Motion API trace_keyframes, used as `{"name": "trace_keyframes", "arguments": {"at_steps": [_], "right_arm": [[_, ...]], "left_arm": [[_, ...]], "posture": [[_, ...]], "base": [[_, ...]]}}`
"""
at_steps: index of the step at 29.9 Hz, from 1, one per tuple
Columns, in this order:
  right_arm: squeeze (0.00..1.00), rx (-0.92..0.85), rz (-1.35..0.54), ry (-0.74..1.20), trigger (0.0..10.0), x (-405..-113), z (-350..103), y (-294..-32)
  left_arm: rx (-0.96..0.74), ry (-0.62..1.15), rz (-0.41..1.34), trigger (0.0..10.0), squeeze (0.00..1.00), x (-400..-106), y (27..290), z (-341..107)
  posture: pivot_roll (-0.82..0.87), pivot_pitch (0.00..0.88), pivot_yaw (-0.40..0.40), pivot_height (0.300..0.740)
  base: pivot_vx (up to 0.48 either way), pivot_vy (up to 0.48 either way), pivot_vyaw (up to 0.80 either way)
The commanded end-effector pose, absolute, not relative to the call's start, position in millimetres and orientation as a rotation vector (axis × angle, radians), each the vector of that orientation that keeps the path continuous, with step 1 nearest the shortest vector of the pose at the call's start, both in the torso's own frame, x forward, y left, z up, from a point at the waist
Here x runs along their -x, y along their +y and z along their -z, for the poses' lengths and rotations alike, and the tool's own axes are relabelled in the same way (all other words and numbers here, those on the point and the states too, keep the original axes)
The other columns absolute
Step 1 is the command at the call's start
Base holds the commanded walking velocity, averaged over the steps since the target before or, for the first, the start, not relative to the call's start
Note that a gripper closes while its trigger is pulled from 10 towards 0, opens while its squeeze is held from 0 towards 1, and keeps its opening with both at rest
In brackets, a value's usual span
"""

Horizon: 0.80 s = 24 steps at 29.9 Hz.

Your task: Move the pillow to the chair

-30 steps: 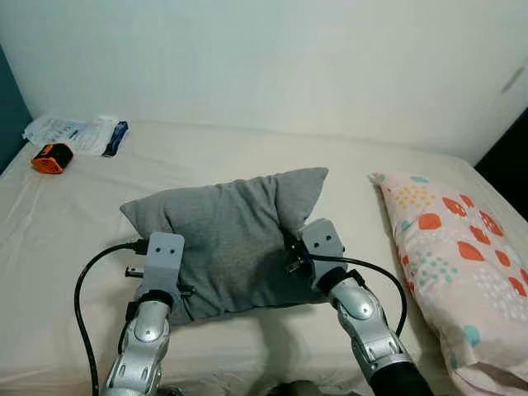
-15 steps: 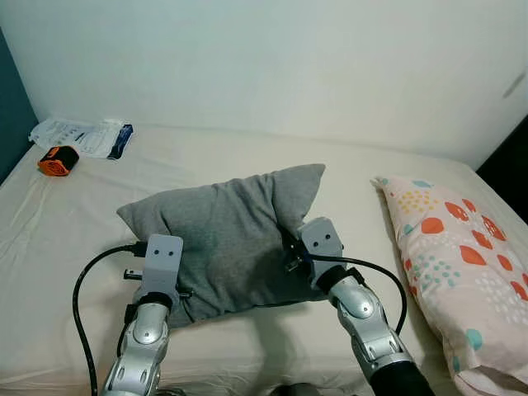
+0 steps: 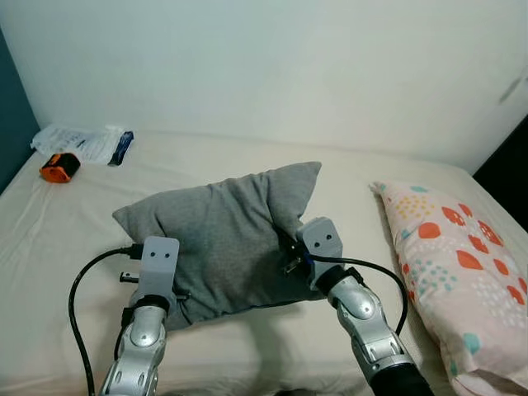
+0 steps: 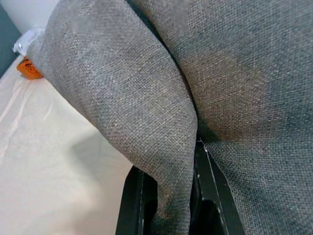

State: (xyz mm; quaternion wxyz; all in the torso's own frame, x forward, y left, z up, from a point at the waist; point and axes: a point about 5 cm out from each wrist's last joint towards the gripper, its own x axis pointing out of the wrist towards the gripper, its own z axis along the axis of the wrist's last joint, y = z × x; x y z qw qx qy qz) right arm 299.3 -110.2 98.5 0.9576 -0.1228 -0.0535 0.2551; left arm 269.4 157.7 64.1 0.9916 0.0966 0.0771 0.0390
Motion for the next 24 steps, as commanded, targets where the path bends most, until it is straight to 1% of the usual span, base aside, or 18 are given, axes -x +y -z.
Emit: {"name": "trace_keyframes", "arguments": {"at_steps": [1, 16, 24], "right_arm": [[0.0, 0.262, -0.626, -0.14, 10.0, -293.1, -100.9, -93.3], [0.0, 0.254, -0.648, -0.143, 10.0, -292.1, -102.4, -91.3], [0.0, 0.271, -0.644, -0.101, 10.0, -294.2, -96.7, -88.2]], "left_arm": [[-0.187, 0.07, -0.019, 10.0, 0.0, -276.0, 139.5, -80.9], [-0.192, 0.067, -0.016, 10.0, 0.0, -276.8, 139.2, -81.4], [-0.192, 0.066, -0.017, 10.0, 0.0, -277.0, 139.0, -81.4]], "posture": [[0.03, 0.0, -0.181, 0.676], [0.03, 0.0, -0.182, 0.721], [0.03, 0.0, -0.18, 0.721]], "base": [[0.0, 0.0, 0.0], [0.0, 0.0, 0.0], [0.0, 0.0, 0.0]]}}
